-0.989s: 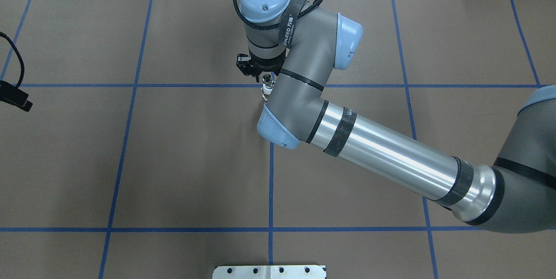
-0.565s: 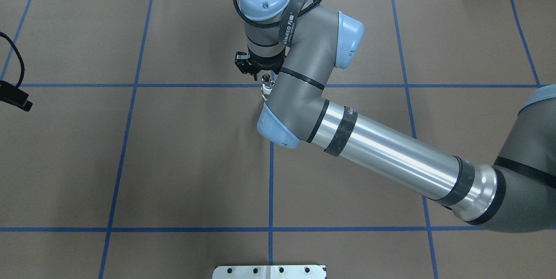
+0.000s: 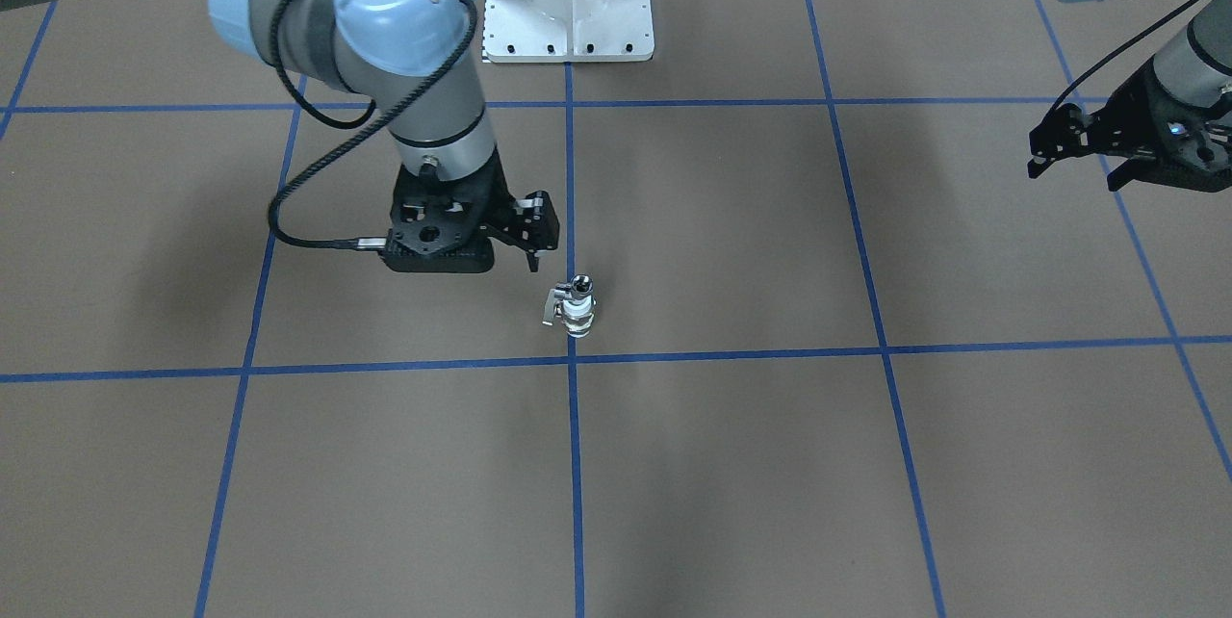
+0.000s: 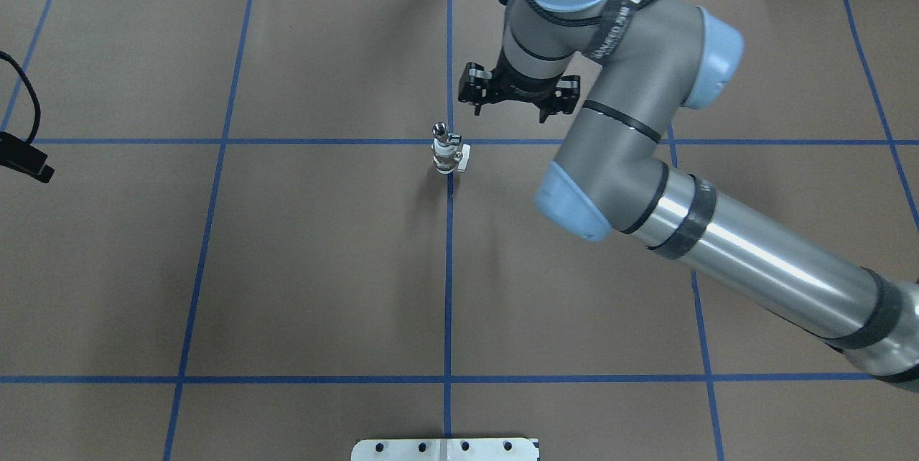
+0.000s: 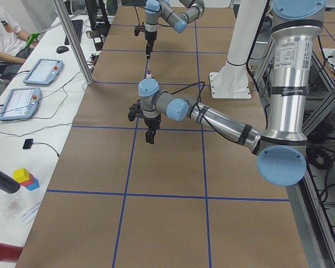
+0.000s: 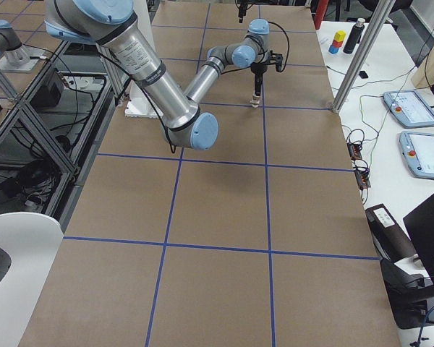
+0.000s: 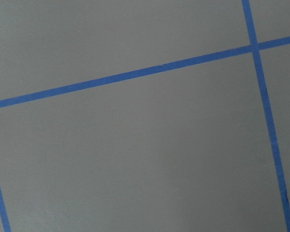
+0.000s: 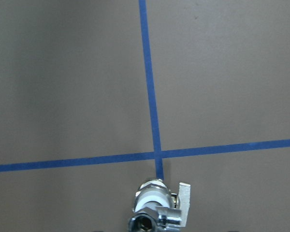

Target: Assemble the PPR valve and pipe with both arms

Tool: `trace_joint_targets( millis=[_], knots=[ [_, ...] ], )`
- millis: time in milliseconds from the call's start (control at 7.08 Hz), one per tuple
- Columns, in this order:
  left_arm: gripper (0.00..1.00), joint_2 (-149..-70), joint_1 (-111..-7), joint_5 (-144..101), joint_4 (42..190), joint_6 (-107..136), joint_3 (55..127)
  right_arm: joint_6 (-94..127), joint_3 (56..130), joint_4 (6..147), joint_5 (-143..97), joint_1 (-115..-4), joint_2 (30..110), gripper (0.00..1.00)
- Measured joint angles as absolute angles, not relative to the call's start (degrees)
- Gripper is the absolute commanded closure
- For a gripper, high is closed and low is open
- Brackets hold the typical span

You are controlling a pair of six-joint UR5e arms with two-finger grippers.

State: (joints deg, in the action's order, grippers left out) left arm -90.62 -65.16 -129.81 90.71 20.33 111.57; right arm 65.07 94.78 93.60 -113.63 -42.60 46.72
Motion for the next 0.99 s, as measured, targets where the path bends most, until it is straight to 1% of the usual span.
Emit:
trace_joint_targets(
  millis=[282, 424, 706, 989],
  knots=[
    [0.01, -90.44, -66.59, -130.16, 90.86, 19.08, 111.55, 53.11, 102.99, 93.44, -117.14, -48.89, 59.41, 0.0],
    [0.01, -90.21, -68.04, -130.57, 90.88, 17.37, 111.46, 45.25, 105.26, 93.25, -118.88, -52.75, 65.41, 0.0],
    [0.01, -88.6, -72.9, -131.48, 90.92, 9.75, 110.13, 28.87, 106.19, 93.16, -123.36, -62.16, 75.37, 0.0],
    [0.01, -87.96, -79.43, -134.66, 91.13, 1.82, 105.59, 14.18, 103.89, 91.4, -126.25, -70.22, 82.97, 0.0]
  ],
)
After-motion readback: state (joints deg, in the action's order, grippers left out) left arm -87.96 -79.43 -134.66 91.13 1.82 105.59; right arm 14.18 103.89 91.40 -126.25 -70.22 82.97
